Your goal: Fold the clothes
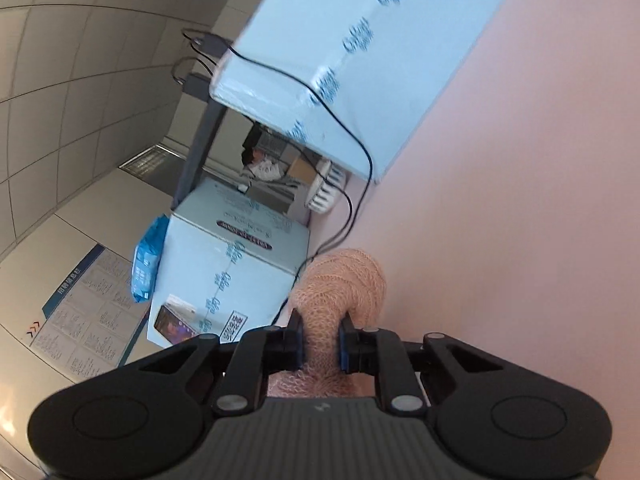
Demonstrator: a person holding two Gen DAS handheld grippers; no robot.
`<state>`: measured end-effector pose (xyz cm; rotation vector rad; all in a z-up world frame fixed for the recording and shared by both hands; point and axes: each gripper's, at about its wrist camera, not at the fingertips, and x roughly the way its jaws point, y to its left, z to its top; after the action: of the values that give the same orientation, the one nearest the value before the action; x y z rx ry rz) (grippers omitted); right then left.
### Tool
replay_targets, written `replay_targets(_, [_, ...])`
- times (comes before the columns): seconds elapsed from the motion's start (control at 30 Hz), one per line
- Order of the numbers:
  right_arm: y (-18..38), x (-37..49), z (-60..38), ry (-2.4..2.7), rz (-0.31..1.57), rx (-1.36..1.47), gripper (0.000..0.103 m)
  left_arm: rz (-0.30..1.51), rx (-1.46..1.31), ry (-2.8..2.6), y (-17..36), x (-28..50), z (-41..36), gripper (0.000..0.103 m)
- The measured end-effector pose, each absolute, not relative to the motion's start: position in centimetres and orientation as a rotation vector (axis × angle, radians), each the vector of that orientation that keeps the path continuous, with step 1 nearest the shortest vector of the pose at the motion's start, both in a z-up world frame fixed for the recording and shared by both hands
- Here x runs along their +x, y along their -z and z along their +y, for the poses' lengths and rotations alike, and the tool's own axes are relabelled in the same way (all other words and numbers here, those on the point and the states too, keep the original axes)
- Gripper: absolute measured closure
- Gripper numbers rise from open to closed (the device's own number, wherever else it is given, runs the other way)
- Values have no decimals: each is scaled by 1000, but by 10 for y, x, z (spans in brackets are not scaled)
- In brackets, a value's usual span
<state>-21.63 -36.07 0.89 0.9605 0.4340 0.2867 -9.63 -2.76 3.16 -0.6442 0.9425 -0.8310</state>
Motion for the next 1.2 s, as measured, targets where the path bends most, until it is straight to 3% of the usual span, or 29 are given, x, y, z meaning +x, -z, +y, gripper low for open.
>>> replay_targets(0.13, [6,-219,-363,-168,486,953,86,851,-529,782,-29,-109,-50,0])
replay_targets(0.27, [-1,-224,-359,-235,407,963,86,861,-661,787,-27,-104,-32,0])
replay_targets(0.43, [-48,-214,-310,-317,348,757,85,679,-871,630,-40,-121,23,0])
replay_targets(0.67, [-85,-198,-195,-508,335,395,84,489,-839,427,-78,-153,112,0])
replay_targets(0.87, [-60,-184,-95,-692,451,194,84,409,-789,363,-106,-172,161,0])
replay_targets(1.03, [-27,-182,-48,-693,540,65,84,472,-729,420,-110,-166,164,0])
replay_targets(1.07, [-26,-185,-45,-687,524,45,79,505,-727,450,-108,-160,160,0])
replay_targets(1.13, [-34,-197,-47,-736,479,6,58,550,-726,484,-102,-151,153,0])
replay_targets(1.17, [-41,-204,-51,-781,458,-9,41,570,-733,504,-99,-147,150,0])
replay_targets(1.2, [-47,-212,-55,-825,438,-24,35,580,-740,518,-98,-146,149,0])
